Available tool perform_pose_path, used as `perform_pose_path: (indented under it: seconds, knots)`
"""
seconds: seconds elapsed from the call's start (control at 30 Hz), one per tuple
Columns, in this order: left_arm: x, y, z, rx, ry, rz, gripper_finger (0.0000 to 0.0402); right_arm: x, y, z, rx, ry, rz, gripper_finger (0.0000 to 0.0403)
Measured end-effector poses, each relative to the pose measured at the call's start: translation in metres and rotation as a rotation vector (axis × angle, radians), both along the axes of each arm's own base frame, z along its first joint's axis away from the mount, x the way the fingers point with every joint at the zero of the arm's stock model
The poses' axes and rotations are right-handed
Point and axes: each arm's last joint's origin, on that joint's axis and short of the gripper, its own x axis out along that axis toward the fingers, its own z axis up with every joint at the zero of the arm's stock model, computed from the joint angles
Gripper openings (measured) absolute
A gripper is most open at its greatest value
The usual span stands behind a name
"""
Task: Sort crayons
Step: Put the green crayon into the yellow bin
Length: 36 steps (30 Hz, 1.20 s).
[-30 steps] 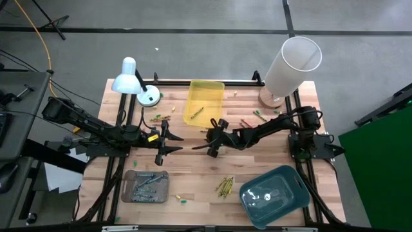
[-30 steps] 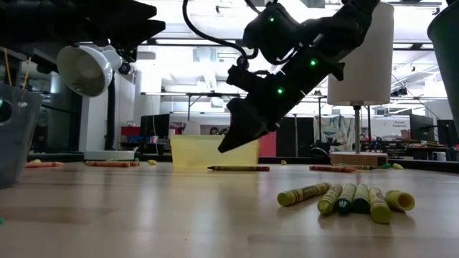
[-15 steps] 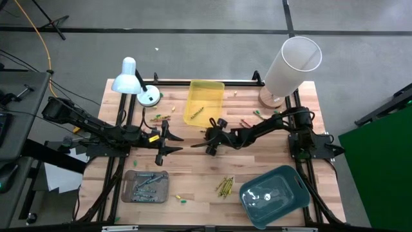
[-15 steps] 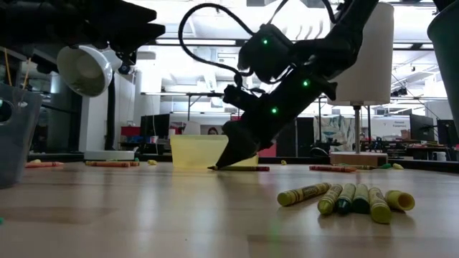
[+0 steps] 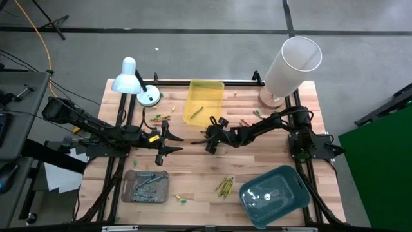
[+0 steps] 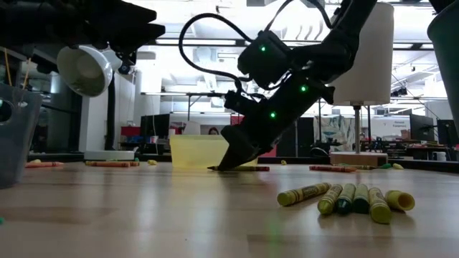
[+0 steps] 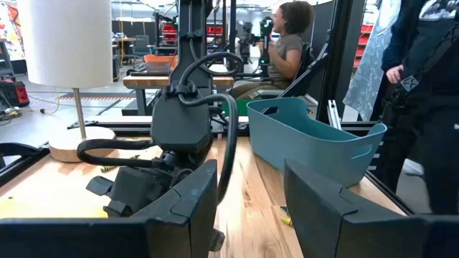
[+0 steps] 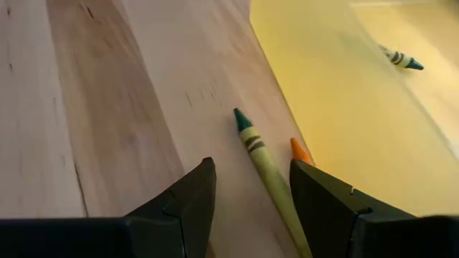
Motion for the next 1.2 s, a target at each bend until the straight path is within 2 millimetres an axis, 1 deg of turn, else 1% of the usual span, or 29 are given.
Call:
perform_pose_path:
  seconds: [0.13,0.23,0.47,0.57,0.63,0.7,0.77,0.87,0.9,0.93,1.0,1.13,1.2]
  knots:
    - [0.000,0.000,0.000,0.000,0.002,0.000,0.0145,0.000,0.000,-0.003,0.029,0.006,0.016,0.0176]
    - [0.000,0.000,0.000,0.001,0.002,0.000,0.0145,0.001,0.001,-0.003,0.046,0.012,0.064,0.0176]
    - [0.000,0.000,-0.001,0.003,0.014,0.000,0.0145,0.002,0.011,-0.004,0.069,0.031,0.189,0.0176]
    - [0.000,0.000,-0.002,0.004,0.018,0.000,0.0145,0.001,0.012,-0.004,0.087,0.047,0.211,0.0167]
    - [0.000,0.000,-0.002,0.004,0.019,0.000,0.0145,0.000,0.013,-0.005,0.099,0.058,0.222,0.0152]
    - [0.000,0.000,-0.002,0.004,0.018,-0.001,0.0145,-0.001,0.013,-0.006,0.110,0.070,0.233,0.0128]
    - [0.000,0.000,-0.002,0.004,0.018,-0.001,0.0145,-0.001,0.014,-0.006,0.113,0.074,0.239,0.0097]
    - [0.000,0.000,-0.002,0.005,0.018,0.000,0.0145,-0.001,0.015,-0.007,0.109,0.082,0.258,0.0033]
    - [0.000,0.000,-0.002,0.005,0.018,0.000,0.0145,-0.001,0.015,-0.007,0.106,0.088,0.268,0.0019]
    - [0.000,0.000,-0.002,0.005,0.018,-0.001,0.0145,-0.001,0.015,-0.007,0.106,0.088,0.278,0.0013]
    - [0.000,0.000,-0.002,0.005,0.017,0.000,0.0145,-0.001,0.016,-0.006,0.102,0.082,0.281,0.0016]
    - [0.000,0.000,-0.002,0.005,0.017,0.000,0.0145,0.003,0.018,0.005,0.084,0.064,0.306,0.0006]
    - [0.000,0.000,-0.002,0.006,0.017,0.000,0.0145,0.001,0.022,0.012,0.088,0.053,0.325,0.0006]
